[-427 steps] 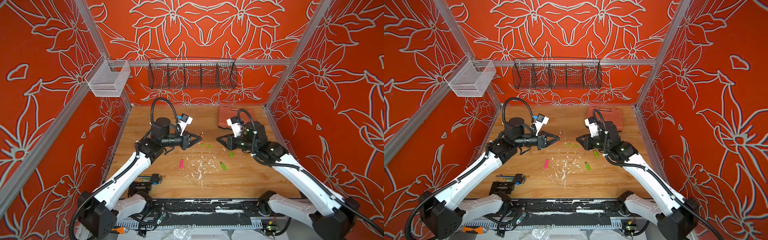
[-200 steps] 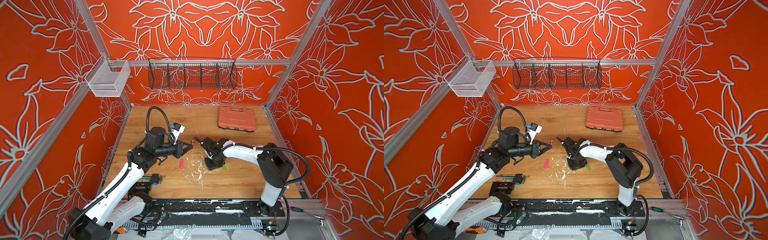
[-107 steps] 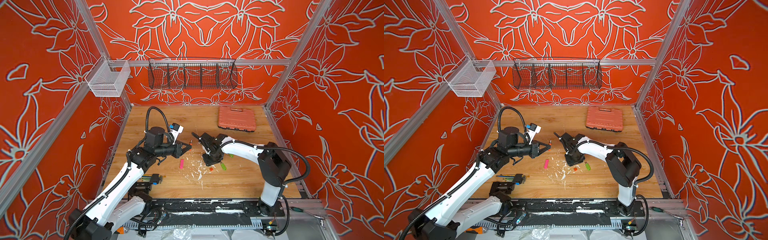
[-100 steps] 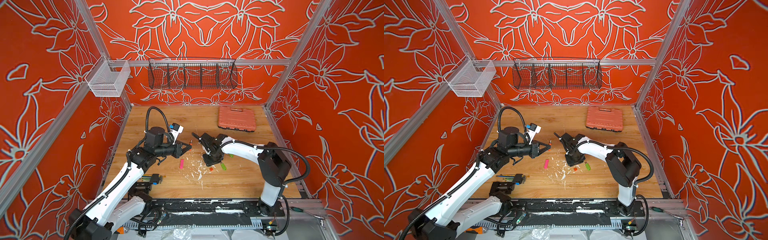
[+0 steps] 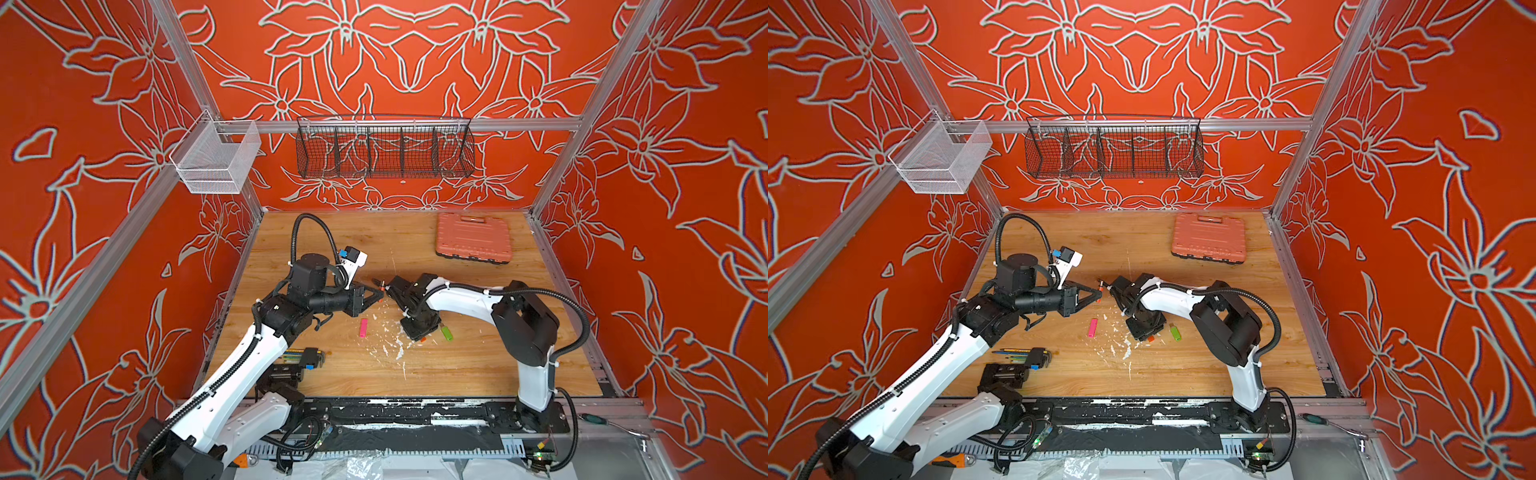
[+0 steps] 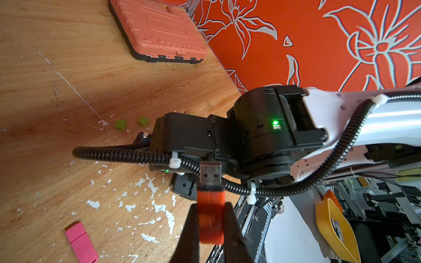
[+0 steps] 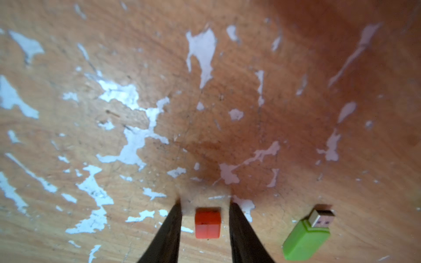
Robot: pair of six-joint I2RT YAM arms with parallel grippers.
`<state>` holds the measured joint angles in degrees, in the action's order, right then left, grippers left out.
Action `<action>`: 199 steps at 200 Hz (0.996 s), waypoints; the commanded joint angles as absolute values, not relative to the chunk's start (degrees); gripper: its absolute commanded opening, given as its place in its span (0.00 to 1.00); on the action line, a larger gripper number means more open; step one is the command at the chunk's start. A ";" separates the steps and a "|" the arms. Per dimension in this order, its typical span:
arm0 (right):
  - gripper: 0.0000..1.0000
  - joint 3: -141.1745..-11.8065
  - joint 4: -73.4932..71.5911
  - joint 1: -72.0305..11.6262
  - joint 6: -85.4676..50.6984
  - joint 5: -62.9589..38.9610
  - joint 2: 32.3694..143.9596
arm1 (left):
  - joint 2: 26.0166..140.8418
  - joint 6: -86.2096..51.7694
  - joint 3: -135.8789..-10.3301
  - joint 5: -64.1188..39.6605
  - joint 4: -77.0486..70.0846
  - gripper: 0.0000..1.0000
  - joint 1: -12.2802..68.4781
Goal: Close the usb drive cover
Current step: Pick up the cover from the center of the board.
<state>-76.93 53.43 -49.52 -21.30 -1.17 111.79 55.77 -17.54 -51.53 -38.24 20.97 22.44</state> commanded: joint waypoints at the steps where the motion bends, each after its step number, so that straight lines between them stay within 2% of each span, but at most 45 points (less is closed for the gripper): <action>1: 0.37 -77.05 56.13 -49.80 -21.18 0.78 112.95 | 54.79 -16.85 -52.10 -39.16 21.18 0.05 21.97; 46: 0.34 -75.94 54.96 -49.78 -22.40 -0.81 112.53 | 55.02 -16.88 -52.07 -39.37 20.89 0.05 21.97; 135: 0.21 -74.81 55.00 -49.78 -23.63 0.56 111.05 | 55.50 -16.86 -52.20 -39.72 20.14 0.05 21.97; 163: 0.17 -73.43 52.22 -49.79 -24.25 2.45 106.80 | 56.07 -17.03 -52.09 -40.34 19.95 0.05 21.97; 199: 0.16 -70.22 44.44 -48.60 -23.04 2.19 96.22 | 56.07 -17.89 -51.40 -41.27 18.55 0.05 21.97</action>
